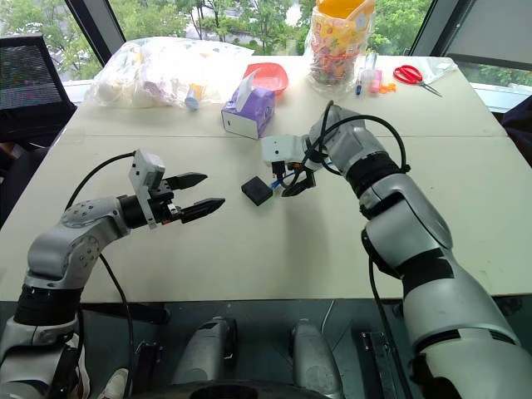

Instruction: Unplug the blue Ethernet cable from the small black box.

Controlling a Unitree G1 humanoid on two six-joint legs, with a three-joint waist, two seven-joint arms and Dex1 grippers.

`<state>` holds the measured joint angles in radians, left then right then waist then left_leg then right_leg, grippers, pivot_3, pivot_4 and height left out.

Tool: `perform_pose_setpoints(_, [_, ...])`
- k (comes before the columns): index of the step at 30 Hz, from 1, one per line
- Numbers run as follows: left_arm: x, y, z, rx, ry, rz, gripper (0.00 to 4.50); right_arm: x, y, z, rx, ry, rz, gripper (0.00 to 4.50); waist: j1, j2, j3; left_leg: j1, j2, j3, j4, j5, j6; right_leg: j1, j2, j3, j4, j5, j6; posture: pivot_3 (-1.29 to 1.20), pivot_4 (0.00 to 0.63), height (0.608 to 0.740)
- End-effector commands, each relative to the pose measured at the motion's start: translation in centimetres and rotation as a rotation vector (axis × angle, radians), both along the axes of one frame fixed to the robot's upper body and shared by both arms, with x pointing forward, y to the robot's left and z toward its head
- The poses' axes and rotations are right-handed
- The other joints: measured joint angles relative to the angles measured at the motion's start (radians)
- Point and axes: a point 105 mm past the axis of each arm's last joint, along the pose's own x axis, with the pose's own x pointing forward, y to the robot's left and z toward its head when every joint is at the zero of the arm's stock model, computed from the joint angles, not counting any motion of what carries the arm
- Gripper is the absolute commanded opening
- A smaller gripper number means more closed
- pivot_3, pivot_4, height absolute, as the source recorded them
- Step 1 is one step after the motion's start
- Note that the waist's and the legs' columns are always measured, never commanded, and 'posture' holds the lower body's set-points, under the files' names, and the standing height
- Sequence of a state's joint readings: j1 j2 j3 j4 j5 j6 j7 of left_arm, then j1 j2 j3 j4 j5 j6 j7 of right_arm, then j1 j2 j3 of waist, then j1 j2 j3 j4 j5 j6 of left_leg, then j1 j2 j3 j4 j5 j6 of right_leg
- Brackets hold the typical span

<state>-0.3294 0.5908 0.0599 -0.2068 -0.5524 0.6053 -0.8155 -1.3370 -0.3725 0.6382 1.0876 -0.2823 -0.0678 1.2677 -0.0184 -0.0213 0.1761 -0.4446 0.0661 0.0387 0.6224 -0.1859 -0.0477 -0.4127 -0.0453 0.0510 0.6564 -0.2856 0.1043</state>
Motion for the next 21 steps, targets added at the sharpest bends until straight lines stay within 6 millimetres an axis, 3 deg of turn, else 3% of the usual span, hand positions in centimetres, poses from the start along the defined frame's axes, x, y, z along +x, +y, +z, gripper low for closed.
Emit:
perform_pose_setpoints(1, [-0.3,0.4,1.6,0.004,-0.075,0.025,4.47,0.2,0.9,0.4,-0.086,-0.032,0.054,4.5,-0.002,0.0,0.0,0.0,0.0,0.0,0.0,0.0,0.0,0.0,0.0,0.0,0.0,0.0,0.0,0.0,0.15,0.735])
perform_pose_setpoints(8, [-1.0,0.7,1.3,0.007,-0.077,0.055,4.47,-0.1,2.8,-0.7,-0.181,-0.045,0.128,4.5,-0.004,0.0,0.0,0.001,0.0,0.0,0.0,0.0,0.0,-0.001,0.0,0.0,0.003,0.0,0.0,0.0,0.15,0.735])
perform_pose_setpoints(12, [-1.2,0.9,1.3,0.007,-0.082,0.078,4.5,-0.4,4.2,-1.2,-0.197,-0.054,0.162,3.22,-0.016,0.0,0.0,0.003,0.0,0.0,0.0,0.001,-0.001,-0.001,0.0,0.0,0.006,0.0,0.0,0.0,0.15,0.735])
perform_pose_setpoints(18, [-1.3,1.1,1.6,0.008,-0.088,0.091,4.5,-0.3,4.2,-2.1,-0.22,-0.066,0.162,0.16,-0.03,0.0,0.0,0.005,0.0,-0.001,0.0,0.002,-0.003,0.0,0.001,0.0,0.009,-0.001,-0.001,0.0,0.15,0.735])
perform_pose_setpoints(21, [-1.2,0.9,2.1,-0.031,-0.079,0.091,4.5,0.1,4.2,-2.2,-0.205,-0.12,0.161,0.07,-0.03,0.0,0.0,0.005,0.0,-0.001,0.0,0.002,-0.003,0.0,0.001,0.0,0.009,-0.001,-0.002,0.0,0.15,0.735])
